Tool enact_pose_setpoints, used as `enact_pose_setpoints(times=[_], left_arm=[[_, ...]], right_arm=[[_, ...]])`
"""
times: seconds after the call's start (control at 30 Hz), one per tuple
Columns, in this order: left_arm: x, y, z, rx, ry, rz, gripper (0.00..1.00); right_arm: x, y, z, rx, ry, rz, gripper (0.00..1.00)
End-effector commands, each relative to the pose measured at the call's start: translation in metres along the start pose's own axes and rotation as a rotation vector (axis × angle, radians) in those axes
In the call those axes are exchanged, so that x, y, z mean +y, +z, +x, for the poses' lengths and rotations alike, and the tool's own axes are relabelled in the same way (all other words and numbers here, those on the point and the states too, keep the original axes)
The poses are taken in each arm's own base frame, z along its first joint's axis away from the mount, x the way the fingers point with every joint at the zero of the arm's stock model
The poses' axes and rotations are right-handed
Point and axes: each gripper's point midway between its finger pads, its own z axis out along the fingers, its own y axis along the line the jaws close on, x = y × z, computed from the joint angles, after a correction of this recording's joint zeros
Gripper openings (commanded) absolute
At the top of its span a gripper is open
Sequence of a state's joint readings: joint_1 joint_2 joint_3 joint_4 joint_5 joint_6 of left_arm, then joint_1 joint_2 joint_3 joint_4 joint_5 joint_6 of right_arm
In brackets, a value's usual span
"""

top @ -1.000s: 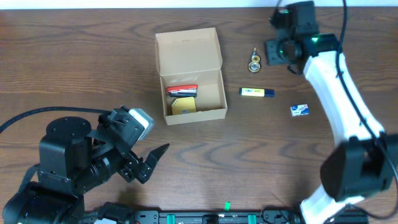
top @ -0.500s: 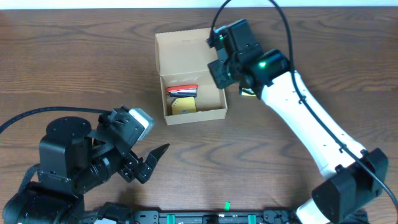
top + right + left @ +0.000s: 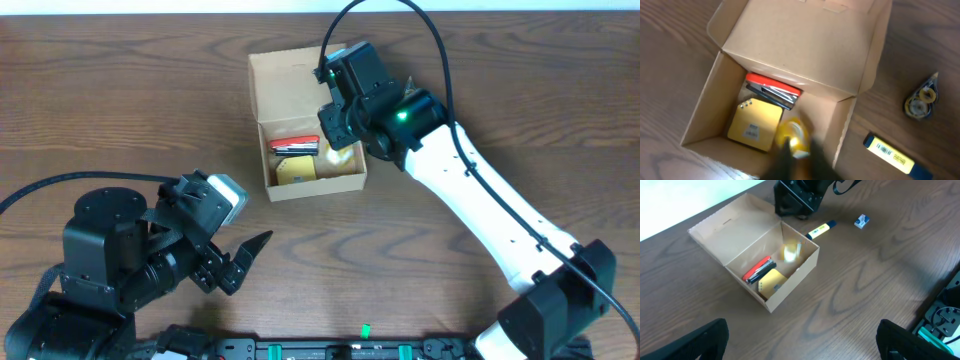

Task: Pack container
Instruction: 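Lower the tape roll into the box's right side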

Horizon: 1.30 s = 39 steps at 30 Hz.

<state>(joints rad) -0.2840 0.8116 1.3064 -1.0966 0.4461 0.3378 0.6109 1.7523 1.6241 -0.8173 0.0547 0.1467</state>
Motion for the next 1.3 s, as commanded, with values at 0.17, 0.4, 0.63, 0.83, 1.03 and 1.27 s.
enact_pose_setpoints(times=[0.17, 0.4, 0.63, 0.83, 1.03, 1.27], left_arm=[[-0.002, -0.005, -0.006, -0.021, 0.012, 0.008, 0.95], [-0.002, -0.005, -0.006, -0.021, 0.013, 0.008, 0.95], [-0.002, -0.005, -0.006, -0.021, 0.012, 0.008, 0.95], [-0.002, -0.005, -0.006, -0.021, 0.012, 0.008, 0.95], [-0.002, -0.005, -0.006, -0.021, 0.012, 0.008, 0.95], [-0.002, -0.005, -0.006, -0.021, 0.012, 0.008, 0.95]], right_arm=[[0.0, 0.018, 0.006, 0.032, 0.015, 0.024, 0.01], [-0.008, 0.018, 0.005, 0.025, 0.014, 0.07, 0.01], [-0.005, 0.017, 0.012, 0.055, 0.01, 0.062, 0.01], [0.004, 0.017, 0.016, 0.072, 0.007, 0.015, 0.01], [0.005, 0.017, 0.018, 0.08, 0.004, 0.015, 0.01], [0.004, 0.016, 0.027, 0.114, 0.002, 0.02, 0.01]])
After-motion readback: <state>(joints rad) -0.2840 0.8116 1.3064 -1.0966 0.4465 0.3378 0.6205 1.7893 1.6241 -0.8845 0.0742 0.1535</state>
